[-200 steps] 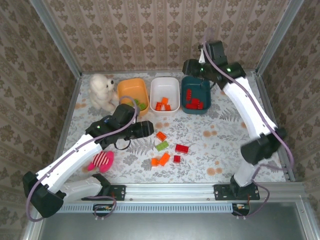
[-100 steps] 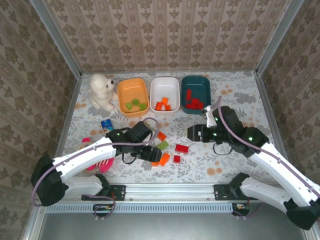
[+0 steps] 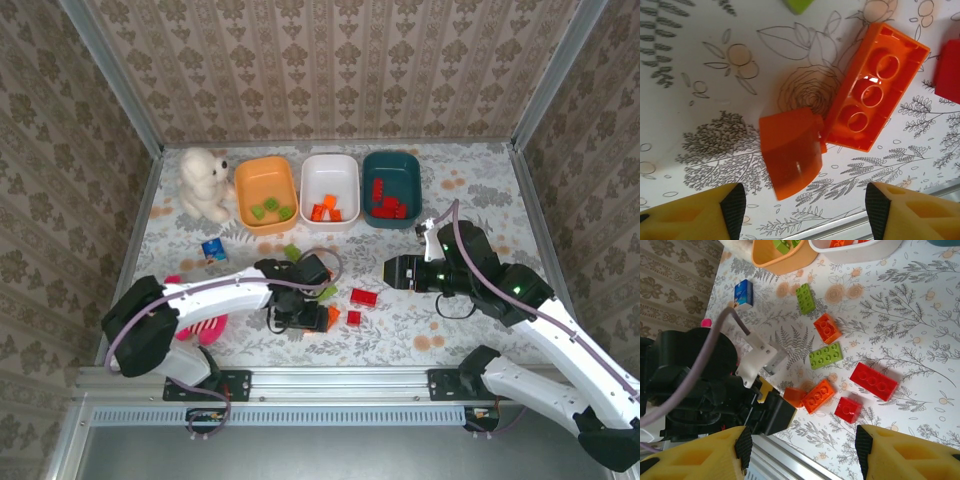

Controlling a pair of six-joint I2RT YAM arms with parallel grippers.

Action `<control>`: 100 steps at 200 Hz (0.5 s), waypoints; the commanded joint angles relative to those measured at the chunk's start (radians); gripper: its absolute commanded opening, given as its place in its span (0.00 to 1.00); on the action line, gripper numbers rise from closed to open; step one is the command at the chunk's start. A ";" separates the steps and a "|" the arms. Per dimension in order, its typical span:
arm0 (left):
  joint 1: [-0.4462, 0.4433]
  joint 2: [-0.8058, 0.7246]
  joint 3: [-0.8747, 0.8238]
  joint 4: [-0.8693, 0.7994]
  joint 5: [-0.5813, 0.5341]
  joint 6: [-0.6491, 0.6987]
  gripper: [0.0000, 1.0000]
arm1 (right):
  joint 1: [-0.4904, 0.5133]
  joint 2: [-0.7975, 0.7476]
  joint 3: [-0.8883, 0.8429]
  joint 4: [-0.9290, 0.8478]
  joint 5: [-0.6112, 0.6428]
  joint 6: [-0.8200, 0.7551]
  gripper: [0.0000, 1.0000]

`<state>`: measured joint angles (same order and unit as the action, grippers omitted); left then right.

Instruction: Sort the legos into containers by color

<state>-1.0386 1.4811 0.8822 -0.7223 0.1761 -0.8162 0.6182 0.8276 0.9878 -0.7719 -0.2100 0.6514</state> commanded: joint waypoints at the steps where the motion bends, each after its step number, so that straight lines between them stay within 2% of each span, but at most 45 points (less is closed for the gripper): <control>1: -0.052 0.032 0.091 -0.053 -0.084 0.038 0.73 | 0.004 0.000 0.002 -0.030 0.002 -0.009 0.60; 37: -0.078 0.131 0.278 -0.148 -0.203 0.211 0.74 | 0.003 -0.024 0.008 -0.047 0.030 -0.001 0.59; 63: -0.086 0.230 0.347 -0.155 -0.184 0.334 0.70 | 0.003 -0.079 0.011 -0.053 0.063 0.019 0.59; 100: -0.087 0.289 0.351 -0.147 -0.167 0.392 0.65 | 0.002 -0.122 0.050 -0.066 0.093 0.045 0.60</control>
<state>-1.1191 1.7485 1.2324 -0.8200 0.0177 -0.5190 0.6182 0.7292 0.9936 -0.8047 -0.1612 0.6666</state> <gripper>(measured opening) 0.666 0.599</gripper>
